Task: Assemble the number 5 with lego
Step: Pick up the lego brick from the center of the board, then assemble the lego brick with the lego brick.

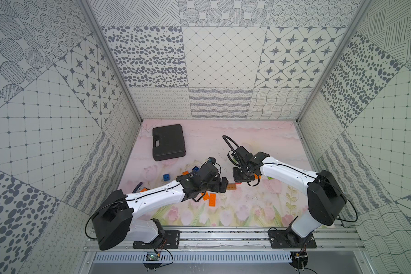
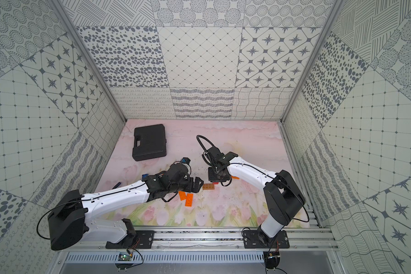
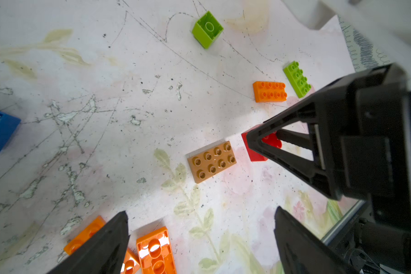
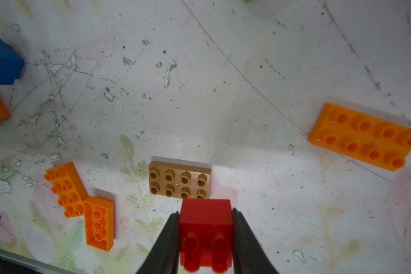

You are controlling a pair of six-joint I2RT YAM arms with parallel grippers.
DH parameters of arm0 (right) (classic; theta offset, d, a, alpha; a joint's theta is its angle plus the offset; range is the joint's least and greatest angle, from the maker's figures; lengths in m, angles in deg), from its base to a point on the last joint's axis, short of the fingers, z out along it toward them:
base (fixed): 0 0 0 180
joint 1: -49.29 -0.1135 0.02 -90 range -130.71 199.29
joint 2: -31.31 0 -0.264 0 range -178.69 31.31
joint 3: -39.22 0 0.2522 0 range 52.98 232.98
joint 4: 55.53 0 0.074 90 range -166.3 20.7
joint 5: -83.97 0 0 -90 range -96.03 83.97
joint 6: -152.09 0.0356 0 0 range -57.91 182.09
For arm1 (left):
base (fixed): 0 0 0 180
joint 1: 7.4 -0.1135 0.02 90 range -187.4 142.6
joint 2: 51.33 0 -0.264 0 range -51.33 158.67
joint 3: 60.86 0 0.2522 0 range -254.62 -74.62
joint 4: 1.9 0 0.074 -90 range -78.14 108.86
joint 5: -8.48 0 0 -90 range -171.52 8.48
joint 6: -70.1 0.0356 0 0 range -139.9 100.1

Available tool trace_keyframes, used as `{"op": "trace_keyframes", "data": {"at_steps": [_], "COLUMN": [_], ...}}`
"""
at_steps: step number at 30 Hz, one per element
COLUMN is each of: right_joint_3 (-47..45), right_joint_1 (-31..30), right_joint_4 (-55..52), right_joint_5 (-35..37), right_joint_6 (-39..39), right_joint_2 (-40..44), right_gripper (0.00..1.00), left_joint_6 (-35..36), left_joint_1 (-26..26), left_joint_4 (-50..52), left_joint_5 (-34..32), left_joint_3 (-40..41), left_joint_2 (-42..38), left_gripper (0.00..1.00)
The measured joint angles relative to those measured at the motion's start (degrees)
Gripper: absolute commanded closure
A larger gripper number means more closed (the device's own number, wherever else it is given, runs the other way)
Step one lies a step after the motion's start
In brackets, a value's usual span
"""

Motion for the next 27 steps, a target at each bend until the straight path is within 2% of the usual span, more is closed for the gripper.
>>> {"op": "trace_keyframes", "data": {"at_steps": [12, 27], "right_joint_3": [0.0, 1.3], "right_joint_1": [-2.3, -2.8], "right_joint_4": [0.0, 0.5], "right_joint_5": [0.2, 0.2], "right_joint_6": [2.9, 3.8], "right_joint_2": [-3.3, -6.1], "right_gripper": [0.68, 0.68], "left_joint_6": [-1.5, -2.2], "left_joint_1": [-0.9, -1.3], "left_joint_4": [-1.6, -1.6], "left_joint_5": [-2.2, -2.3], "left_joint_3": [4.4, 5.7], "left_joint_2": [-5.0, -6.3], "left_gripper": [0.01, 0.01]}}
